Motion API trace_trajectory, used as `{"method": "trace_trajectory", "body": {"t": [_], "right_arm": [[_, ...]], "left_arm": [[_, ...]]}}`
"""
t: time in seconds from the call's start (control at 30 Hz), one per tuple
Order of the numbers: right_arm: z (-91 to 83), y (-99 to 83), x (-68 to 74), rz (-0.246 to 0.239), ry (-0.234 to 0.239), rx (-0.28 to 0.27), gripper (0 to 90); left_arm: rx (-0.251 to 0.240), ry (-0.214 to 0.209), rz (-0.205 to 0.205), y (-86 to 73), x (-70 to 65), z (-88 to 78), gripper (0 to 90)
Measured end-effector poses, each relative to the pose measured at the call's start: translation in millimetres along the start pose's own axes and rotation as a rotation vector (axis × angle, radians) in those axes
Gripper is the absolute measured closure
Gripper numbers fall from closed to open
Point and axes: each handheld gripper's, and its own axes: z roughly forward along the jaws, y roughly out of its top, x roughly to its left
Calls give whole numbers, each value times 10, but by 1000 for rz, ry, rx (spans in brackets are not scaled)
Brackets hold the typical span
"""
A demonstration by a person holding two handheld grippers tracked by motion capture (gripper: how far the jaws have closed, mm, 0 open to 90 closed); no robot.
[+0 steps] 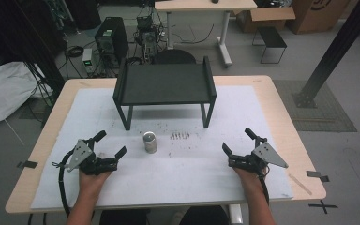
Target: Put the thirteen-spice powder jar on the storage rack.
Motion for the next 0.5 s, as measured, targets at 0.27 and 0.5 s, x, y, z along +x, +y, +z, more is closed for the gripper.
{"method": "trace_trajectory", "body": {"t": [0.27,0.5], "right_arm": [[0,0,0,2,1,0,0],[1,0,1,-1,1,1,0]], "left_arm": [[-6,-32,-7,140,2,5,2],[4,-68,-7,243,-5,39,2]]}}
